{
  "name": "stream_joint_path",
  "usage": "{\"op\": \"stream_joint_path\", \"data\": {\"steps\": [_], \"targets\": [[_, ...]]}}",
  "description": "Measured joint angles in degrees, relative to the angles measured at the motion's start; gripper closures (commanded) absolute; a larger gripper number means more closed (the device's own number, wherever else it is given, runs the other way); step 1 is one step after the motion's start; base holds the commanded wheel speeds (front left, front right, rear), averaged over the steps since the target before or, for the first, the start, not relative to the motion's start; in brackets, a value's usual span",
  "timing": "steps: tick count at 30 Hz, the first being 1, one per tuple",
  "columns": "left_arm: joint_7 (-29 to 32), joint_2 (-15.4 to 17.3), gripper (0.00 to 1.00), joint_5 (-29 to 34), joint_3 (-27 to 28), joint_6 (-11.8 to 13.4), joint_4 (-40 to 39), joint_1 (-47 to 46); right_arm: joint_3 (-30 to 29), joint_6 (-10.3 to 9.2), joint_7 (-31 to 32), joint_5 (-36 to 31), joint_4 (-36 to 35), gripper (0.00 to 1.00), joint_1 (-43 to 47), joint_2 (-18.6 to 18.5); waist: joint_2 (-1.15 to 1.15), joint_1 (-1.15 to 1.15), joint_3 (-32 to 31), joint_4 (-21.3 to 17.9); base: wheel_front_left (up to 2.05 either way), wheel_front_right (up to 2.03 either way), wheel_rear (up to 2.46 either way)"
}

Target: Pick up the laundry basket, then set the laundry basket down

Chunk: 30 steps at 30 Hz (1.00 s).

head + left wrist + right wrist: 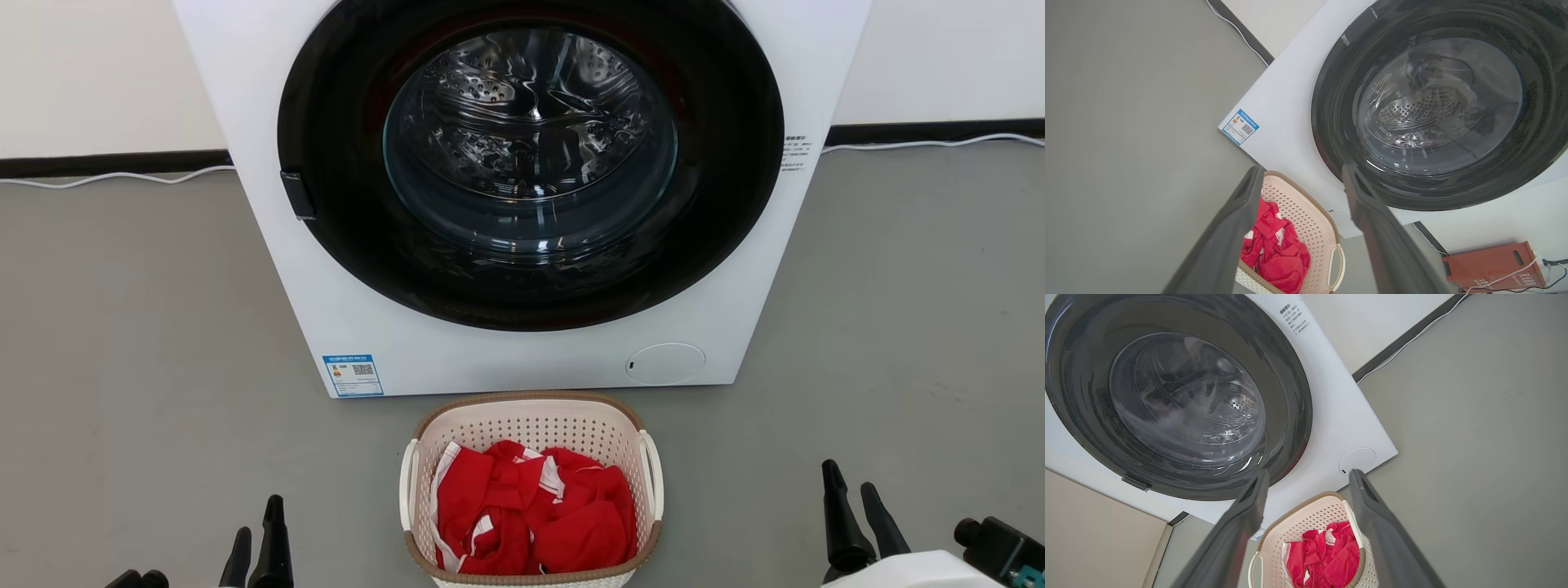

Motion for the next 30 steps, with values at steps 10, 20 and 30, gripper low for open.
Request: {"op": "stream_joint_path", "data": {"steps": [10,20,30], "targets": [[-1.5,0.9,0.00,6.4,-1.4,-0.1,-0.3,0.1,0.6,0.01,-1.5,-6.9,0.3,0.00,0.0,-0.1,0.00,0.00,-0.1,0.1,0.00,0.00,0.00],[-3.3,2.0,0.00,14.0,-2.9,-0.1,-1.1,0.1,1.1,0.01,-3.1,-13.8,0.5,0.00,0.0,-0.2,0.00,0.00,-0.1,0.1,0.00,0.00,0.00],[-4.9,4.0,0.00,21.1,-5.7,-0.1,-2.7,0.9,1.2,0.01,-4.6,-20.6,1.4,0.00,0.0,-0.3,0.00,0.00,0.0,0.0,0.00,0.00,0.00]]}}
